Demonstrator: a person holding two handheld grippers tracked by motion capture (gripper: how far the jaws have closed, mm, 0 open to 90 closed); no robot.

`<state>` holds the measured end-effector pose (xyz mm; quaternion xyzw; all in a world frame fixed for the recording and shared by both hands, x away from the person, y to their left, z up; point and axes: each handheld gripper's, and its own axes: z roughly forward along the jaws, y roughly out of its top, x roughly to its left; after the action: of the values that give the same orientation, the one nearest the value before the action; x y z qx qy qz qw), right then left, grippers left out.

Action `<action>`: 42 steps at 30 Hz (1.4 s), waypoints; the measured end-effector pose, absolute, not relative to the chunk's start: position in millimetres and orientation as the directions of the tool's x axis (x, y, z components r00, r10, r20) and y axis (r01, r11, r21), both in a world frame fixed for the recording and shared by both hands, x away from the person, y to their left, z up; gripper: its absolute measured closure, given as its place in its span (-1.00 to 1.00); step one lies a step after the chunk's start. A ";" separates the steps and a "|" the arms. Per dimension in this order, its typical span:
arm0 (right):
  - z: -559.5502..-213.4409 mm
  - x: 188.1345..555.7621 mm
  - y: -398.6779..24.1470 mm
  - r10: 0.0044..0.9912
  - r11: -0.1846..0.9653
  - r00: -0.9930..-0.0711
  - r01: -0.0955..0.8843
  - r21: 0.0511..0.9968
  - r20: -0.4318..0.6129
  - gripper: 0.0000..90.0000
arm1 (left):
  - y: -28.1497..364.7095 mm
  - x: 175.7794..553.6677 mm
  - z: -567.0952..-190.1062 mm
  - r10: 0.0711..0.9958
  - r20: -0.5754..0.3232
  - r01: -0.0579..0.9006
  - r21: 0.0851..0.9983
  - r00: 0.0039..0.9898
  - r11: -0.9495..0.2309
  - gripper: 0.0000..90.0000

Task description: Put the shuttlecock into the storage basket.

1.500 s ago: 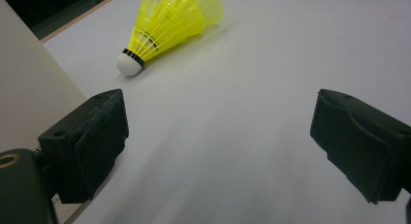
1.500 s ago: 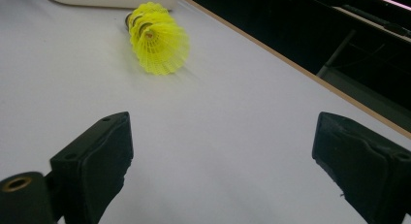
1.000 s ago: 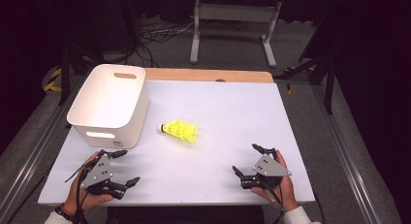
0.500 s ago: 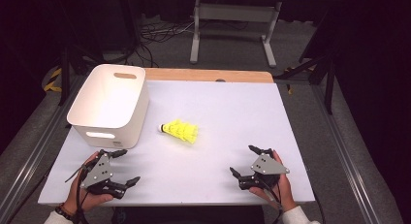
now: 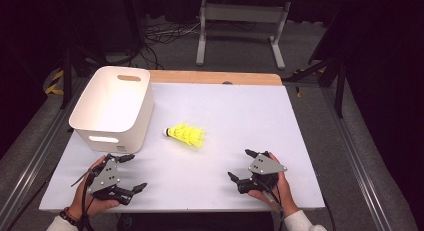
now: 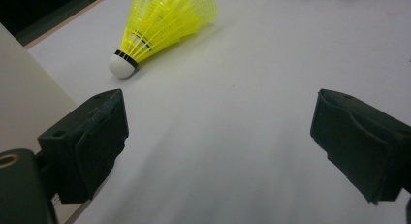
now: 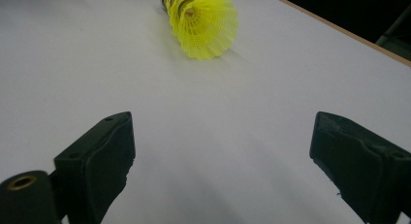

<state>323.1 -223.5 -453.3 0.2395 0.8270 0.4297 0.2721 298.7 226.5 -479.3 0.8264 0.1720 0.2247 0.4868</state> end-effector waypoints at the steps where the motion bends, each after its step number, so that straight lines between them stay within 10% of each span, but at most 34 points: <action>1: -453.0 325.0 -221.2 0.634 0.514 -0.734 0.166 0.842 -0.243 -0.76 | 226.8 298.1 -479.0 0.506 0.202 0.067 0.883 0.839 -0.464 -0.83; 23: -455.4 378.5 -131.5 0.508 0.566 -0.848 0.196 0.801 -0.152 -0.48 | 227.0 297.3 -479.5 0.500 0.194 0.069 0.885 0.844 -0.461 -0.83; 42: -468.3 424.3 -74.3 0.589 0.527 -0.807 0.332 0.782 -0.054 -0.32 | 223.7 296.0 -480.0 0.480 0.201 0.057 0.881 0.854 -0.469 -0.83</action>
<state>424.3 -74.3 -468.3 0.2678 0.8594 0.4059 0.1580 296.0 223.7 -480.0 0.8294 0.1617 0.2164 0.4890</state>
